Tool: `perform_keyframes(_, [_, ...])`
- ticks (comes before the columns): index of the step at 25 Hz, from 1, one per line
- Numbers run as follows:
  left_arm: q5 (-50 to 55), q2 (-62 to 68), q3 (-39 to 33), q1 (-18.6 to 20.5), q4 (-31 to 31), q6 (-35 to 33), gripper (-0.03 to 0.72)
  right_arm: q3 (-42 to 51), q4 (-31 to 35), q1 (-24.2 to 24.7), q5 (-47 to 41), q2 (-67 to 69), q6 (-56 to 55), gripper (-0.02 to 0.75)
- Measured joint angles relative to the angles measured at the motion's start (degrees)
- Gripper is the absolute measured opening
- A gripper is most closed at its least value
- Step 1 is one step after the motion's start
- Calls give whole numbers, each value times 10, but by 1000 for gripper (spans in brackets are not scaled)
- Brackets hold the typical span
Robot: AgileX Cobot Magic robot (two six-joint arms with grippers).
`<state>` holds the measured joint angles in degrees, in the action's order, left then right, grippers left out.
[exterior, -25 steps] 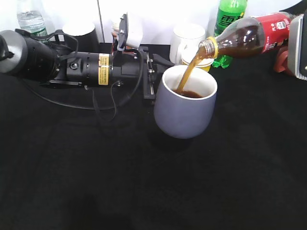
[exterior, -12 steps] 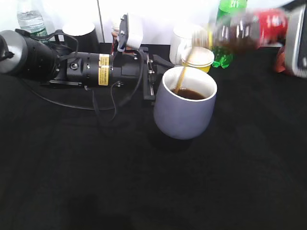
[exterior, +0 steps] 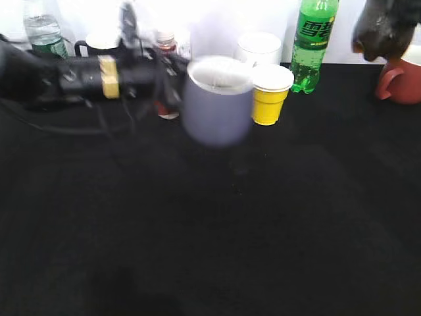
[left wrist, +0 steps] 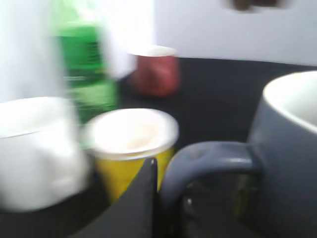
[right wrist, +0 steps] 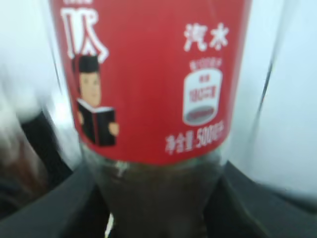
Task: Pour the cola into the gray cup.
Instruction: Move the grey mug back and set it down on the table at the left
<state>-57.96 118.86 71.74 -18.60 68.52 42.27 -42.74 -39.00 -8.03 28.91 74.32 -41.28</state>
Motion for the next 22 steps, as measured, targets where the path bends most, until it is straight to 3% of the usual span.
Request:
perform_keyframes(3, [120, -98, -2, 6, -12, -1, 48, 0, 6, 0, 15, 0, -31, 382])
perform_keyframes(6, [234, -211, -57, 17, -160, 1, 48, 0, 9, 0, 30, 0, -34, 382])
perform_keyframes(9, [395, -320, -114, 32, -194, 1, 48, 0, 9, 0, 31, -15, -35, 382])
perform_keyframes(13, [545, -424, -123, 36, -250, 1, 48, 0, 11, 0, 30, -56, -62, 382])
perform_keyframes(16, [526, -453, -179, 66, -286, 1, 48, 0, -8, 0, 15, -95, -75, 379])
perform_keyframes(19, [398, -457, -270, 157, -327, -1, 48, 0, -63, 0, -28, -134, -89, 379])
perform_keyframes(20, [355, -457, -306, 183, -348, -28, 48, 0, -68, 0, -40, -142, -91, 379])
perform_keyframes(22, [261, -454, -381, 207, -428, -147, 48, 0, -71, 0, -52, -149, -92, 379])
